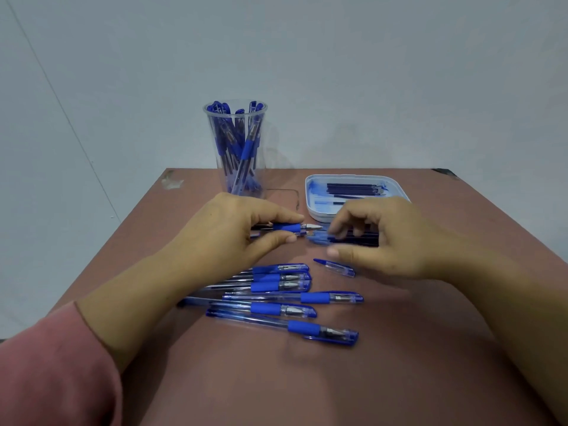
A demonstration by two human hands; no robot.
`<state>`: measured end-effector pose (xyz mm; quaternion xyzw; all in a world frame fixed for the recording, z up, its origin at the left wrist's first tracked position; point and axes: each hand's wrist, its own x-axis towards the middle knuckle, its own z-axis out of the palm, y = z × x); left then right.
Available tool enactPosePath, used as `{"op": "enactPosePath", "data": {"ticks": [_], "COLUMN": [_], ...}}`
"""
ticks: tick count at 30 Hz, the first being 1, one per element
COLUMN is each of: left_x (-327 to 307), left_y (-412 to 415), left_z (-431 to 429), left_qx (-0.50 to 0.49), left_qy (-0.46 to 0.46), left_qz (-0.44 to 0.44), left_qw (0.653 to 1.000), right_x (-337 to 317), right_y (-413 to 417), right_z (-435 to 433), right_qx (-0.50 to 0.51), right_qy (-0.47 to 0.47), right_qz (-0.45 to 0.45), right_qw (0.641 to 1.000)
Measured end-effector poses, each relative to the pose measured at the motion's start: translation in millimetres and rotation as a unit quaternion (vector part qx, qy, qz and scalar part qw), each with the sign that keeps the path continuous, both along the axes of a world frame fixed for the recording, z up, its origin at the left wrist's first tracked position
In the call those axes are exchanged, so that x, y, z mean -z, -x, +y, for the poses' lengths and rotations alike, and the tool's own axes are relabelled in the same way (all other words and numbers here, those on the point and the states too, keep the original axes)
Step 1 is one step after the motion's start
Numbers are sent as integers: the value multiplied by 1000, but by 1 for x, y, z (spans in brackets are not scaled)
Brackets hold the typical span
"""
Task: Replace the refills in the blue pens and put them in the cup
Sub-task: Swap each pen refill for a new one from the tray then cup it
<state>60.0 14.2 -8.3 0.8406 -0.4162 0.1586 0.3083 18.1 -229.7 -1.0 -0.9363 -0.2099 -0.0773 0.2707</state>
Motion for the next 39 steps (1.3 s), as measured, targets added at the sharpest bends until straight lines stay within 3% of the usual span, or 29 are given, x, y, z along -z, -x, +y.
{"op": "enactPosePath", "data": {"ticks": [4, 13, 19, 25, 30, 39], "left_x": [-1, 0, 1, 3, 0, 1], "left_y": [2, 5, 3, 0, 1, -5], "left_z": [-2, -3, -3, -2, -2, 1], "left_qx": [11, 25, 15, -1, 16, 11], "left_qy": [3, 15, 20, 21, 36, 16], "left_qz": [-5, 19, 16, 14, -10, -57], "left_qw": [1000, 999, 1000, 1000, 999, 998], "right_x": [3, 8, 6, 7, 6, 4], "right_y": [3, 3, 6, 5, 6, 7], "right_z": [16, 26, 27, 29, 30, 31], "right_qx": [5, -4, 9, 0, 1, -14], "right_qy": [-101, -144, -219, -189, -233, -229], "right_qz": [-28, -62, -30, -49, -33, -44], "right_qw": [994, 988, 975, 981, 972, 972]}}
